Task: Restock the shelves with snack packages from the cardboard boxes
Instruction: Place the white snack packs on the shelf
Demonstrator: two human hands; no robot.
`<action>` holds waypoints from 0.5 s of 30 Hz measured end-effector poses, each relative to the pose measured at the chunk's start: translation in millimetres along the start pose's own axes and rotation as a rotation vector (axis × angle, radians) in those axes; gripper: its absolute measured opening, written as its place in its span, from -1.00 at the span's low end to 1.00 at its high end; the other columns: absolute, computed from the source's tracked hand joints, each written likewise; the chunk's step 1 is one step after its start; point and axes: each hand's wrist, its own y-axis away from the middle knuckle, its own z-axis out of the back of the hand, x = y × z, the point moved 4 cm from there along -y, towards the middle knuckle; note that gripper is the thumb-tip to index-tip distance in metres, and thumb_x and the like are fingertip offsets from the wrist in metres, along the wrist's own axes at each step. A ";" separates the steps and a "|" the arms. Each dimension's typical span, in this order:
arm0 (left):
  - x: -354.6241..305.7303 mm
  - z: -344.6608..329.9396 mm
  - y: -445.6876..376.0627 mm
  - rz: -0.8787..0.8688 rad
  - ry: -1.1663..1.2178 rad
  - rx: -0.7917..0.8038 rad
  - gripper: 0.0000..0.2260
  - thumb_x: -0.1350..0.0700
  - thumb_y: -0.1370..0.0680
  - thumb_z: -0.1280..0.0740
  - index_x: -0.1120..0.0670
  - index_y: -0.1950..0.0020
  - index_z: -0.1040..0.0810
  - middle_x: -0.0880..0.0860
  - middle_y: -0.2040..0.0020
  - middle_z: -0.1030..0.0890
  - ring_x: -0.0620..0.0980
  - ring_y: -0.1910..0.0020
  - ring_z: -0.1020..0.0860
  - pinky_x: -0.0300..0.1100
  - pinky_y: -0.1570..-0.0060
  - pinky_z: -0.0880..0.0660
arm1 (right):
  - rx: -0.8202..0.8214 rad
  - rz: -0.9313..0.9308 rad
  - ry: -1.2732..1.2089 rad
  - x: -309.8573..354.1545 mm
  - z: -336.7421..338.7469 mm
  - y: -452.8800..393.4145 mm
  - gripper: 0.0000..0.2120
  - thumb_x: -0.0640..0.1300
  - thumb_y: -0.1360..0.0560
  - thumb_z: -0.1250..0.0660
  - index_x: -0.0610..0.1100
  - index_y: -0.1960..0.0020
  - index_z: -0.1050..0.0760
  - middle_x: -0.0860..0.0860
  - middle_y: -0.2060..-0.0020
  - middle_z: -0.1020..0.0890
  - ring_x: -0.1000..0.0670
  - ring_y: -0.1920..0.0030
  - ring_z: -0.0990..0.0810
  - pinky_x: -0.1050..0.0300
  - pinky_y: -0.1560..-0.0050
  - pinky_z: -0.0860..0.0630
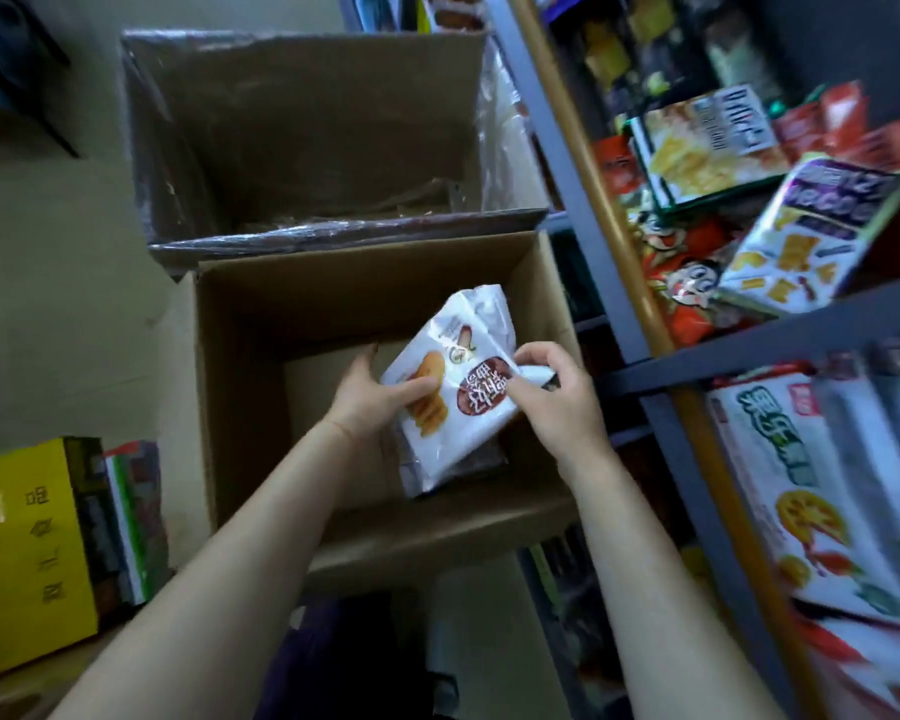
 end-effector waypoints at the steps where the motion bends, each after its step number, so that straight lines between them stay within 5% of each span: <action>1: -15.8 -4.1 20.7 -0.092 -0.067 0.082 0.03 -0.16 -0.23 -0.66 0.07 -0.58 -0.26 -0.09 -0.38 -0.45 -0.05 -0.31 -0.52 -0.27 -0.16 -0.51 | -0.021 0.002 -0.066 8.7 17.8 20.9 -0.85 -0.11 -0.34 -0.46 0.01 0.11 -0.58 0.10 0.16 -0.64 0.09 0.14 -0.60 0.12 0.10 -0.51; 4: -56.2 -19.1 90.3 -0.200 -0.189 0.350 -0.35 -0.03 -0.39 -0.61 0.04 -0.41 -0.46 -0.04 -0.17 -0.67 -0.07 -0.04 -0.69 -0.23 0.08 -0.64 | -0.065 0.020 -0.250 30.6 67.2 77.7 -0.65 -0.14 -0.36 -0.39 0.09 -0.12 -0.57 0.02 -0.04 -0.66 -0.02 -0.01 -0.67 0.05 0.05 -0.60; 7: -87.4 -43.2 171.0 -0.247 -0.073 0.651 -0.65 0.14 -0.52 -0.47 0.11 -0.28 -0.54 0.13 -0.13 -0.71 0.08 -0.02 -0.72 -0.11 0.10 -0.66 | -0.161 0.103 -0.387 52.2 109.7 131.7 -0.49 -0.24 -0.50 -0.37 0.07 -0.39 -0.42 -0.06 -0.16 -0.60 0.00 -0.07 -0.64 0.11 -0.03 -0.59; 11: -99.6 -70.9 255.5 -0.309 0.145 0.679 -0.54 0.01 -0.44 -0.48 0.17 -0.28 -0.58 0.21 -0.15 -0.69 0.19 -0.06 -0.69 0.09 -0.09 -0.61 | -0.253 0.210 -0.512 72.8 152.9 201.8 -0.46 0.10 -0.43 -0.44 -0.01 -0.36 -0.47 -0.07 -0.25 -0.62 -0.08 -0.23 -0.62 -0.14 -0.27 -0.53; 15: -107.8 -103.4 312.6 -0.388 0.444 0.648 -0.62 -0.06 -0.55 -0.42 0.22 -0.18 -0.62 0.20 -0.04 -0.72 0.16 0.04 -0.71 0.02 0.06 -0.64 | -0.227 0.272 -0.529 79.6 187.0 273.7 -0.30 0.32 -0.36 -0.42 -0.04 -0.37 -0.46 -0.02 -0.22 -0.66 -0.01 -0.17 -0.66 0.01 -0.10 -0.57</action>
